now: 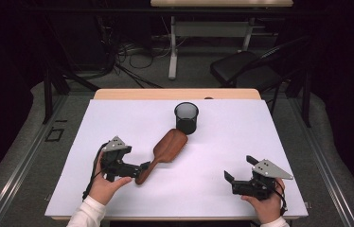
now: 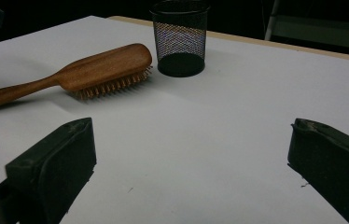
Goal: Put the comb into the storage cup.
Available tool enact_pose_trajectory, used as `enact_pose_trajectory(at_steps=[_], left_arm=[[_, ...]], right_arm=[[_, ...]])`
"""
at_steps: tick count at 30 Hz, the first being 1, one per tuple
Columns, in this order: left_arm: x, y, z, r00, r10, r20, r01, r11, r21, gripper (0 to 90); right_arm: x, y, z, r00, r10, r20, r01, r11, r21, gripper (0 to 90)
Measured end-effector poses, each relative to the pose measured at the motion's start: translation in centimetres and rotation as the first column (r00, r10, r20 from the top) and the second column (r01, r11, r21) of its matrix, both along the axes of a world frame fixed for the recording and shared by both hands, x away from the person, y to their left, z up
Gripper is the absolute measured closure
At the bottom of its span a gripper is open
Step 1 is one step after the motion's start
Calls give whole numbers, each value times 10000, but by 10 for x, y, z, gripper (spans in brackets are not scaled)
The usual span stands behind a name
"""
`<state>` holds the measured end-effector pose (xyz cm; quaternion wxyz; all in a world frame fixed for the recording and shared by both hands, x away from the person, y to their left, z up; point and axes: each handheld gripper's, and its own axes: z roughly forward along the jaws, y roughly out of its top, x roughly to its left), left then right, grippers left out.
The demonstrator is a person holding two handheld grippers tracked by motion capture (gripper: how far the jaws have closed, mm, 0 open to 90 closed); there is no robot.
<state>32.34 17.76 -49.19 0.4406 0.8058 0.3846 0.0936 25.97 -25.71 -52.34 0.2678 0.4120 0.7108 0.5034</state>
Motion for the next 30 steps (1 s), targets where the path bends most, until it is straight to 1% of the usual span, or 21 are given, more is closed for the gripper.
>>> enact_pose_trajectory(at_steps=[2,6,8,11,16,17,22,26,30], left_arm=[[1,0,1,9999,42,-105,-42,10000,-6,17],[2,-1,1,9998,39,-204,-37,9999,130,17],[4,-2,1,9993,99,-348,-92,9997,210,17],[5,-3,1,9990,128,-421,-113,9993,349,18],[7,-6,2,9985,120,-539,-95,9989,464,18],[8,-6,2,9985,106,-543,-78,9986,527,18],[10,-9,1,9980,100,-624,-68,9987,511,18],[12,-13,0,9963,98,-850,-44,9980,635,21],[14,-16,-1,9951,124,-978,-55,9975,699,25]], right_arm=[[0,0,0,10000,14,-28,-14,10000,9,6],[0,0,0,10000,24,-41,-24,10000,28,6],[0,0,0,10000,26,-44,-26,10000,22,6],[1,0,-1,10000,25,-41,-25,10000,-1,6],[1,0,-1,10000,26,-67,-26,10000,-14,6],[0,1,-1,9999,10,-142,-10,10000,21,6],[1,0,-1,9999,25,-107,-25,10000,-20,6],[1,0,-1,9999,34,-111,-35,10000,-19,6],[1,0,-1,9999,34,-126,-34,10000,-18,8]])
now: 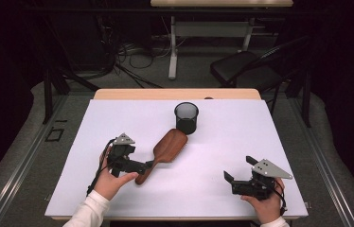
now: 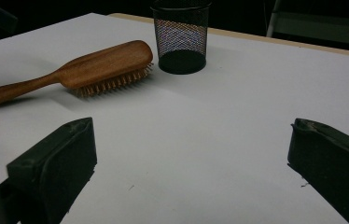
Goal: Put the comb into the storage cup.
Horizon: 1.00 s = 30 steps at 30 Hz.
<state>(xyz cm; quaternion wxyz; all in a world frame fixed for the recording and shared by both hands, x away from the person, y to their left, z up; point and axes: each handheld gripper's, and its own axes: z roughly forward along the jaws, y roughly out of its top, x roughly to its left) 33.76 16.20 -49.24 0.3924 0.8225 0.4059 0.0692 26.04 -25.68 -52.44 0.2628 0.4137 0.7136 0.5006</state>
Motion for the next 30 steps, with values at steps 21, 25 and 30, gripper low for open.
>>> enact_pose_trajectory(at_steps=[21,25,30], left_arm=[[10,-8,-2,9974,-214,-688,285,9943,1031,26],[12,-9,-2,9958,-289,-864,386,9928,1136,27],[14,-11,-1,9940,-402,-1015,531,9904,1280,32]], right_arm=[[1,0,-1,10000,32,-54,-32,10000,-21,9],[1,0,-1,10000,52,-65,-53,10000,-29,10],[1,1,-1,10000,57,-55,-57,10000,-28,11]])
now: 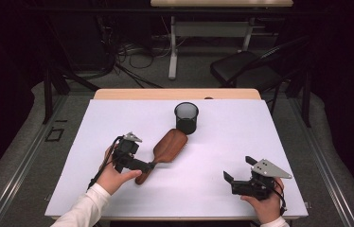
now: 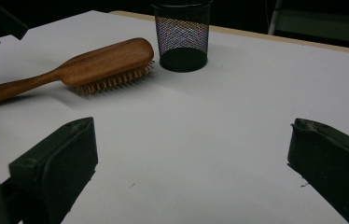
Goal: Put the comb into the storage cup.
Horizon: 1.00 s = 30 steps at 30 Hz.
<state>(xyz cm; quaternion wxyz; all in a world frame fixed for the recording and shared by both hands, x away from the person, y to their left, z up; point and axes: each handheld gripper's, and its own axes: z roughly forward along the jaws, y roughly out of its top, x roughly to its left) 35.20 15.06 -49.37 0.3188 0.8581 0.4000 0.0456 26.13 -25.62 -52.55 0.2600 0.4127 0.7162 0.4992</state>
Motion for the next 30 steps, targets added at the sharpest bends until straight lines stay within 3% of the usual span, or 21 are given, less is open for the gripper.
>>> enact_pose_trajectory(at_steps=[20,30], left_arm=[[9,-5,1,9972,-265,-705,297,9986,447,64],[10,-9,1,9951,-384,-913,472,9943,956,85]], right_arm=[[0,1,-1,10000,-7,-82,7,10000,9,15],[0,1,-1,9999,22,-109,-22,10000,-13,15]])
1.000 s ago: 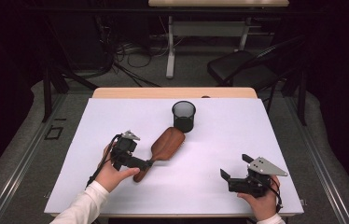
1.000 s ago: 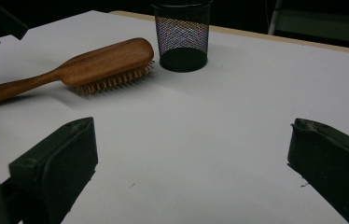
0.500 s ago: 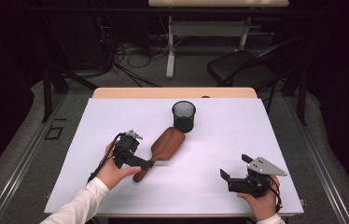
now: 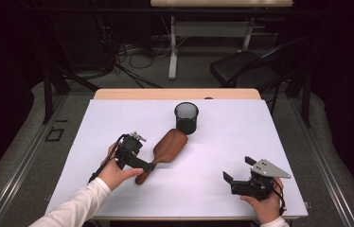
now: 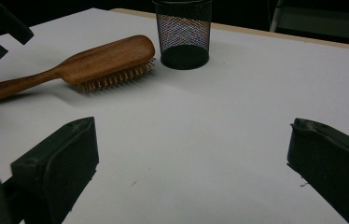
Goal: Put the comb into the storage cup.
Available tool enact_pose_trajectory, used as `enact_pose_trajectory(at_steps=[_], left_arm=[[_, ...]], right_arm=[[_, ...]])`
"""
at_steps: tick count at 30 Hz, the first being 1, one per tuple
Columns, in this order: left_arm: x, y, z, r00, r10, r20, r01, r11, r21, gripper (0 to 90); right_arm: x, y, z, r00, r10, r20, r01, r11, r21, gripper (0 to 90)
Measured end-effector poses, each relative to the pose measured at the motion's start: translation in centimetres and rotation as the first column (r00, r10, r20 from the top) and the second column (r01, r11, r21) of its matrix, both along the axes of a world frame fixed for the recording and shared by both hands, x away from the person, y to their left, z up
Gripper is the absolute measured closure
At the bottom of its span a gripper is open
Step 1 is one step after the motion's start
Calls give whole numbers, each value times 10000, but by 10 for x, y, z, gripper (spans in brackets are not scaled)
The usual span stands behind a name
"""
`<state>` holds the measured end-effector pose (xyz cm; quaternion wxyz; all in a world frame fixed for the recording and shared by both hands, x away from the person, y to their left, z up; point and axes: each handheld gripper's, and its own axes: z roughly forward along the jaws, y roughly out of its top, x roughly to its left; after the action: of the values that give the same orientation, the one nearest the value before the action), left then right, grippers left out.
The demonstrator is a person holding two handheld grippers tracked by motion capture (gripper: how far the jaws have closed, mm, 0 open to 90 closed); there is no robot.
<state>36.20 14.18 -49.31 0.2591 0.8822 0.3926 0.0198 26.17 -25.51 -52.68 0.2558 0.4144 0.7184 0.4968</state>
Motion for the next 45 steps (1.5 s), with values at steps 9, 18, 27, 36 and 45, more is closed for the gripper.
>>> enact_pose_trajectory(at_steps=[9,18,27,36,45], left_arm=[[3,-7,2,9998,-103,-140,105,9998,175,86],[5,-10,2,9997,-142,-187,146,9997,220,90],[10,-16,-3,9990,-208,-401,229,9984,511,97],[14,-24,-8,9976,-186,-660,244,9958,878,147],[19,-29,-12,9954,90,-955,3,9953,966,165]], right_arm=[[0,0,0,10000,27,-10,-27,10000,-6,15],[0,1,0,10000,78,-33,-78,10000,-25,15],[0,2,-1,9999,99,-25,-100,9999,-65,18],[0,2,-1,9999,117,-48,-117,9999,-106,21],[0,2,-1,9999,144,-24,-145,9998,-110,22]])
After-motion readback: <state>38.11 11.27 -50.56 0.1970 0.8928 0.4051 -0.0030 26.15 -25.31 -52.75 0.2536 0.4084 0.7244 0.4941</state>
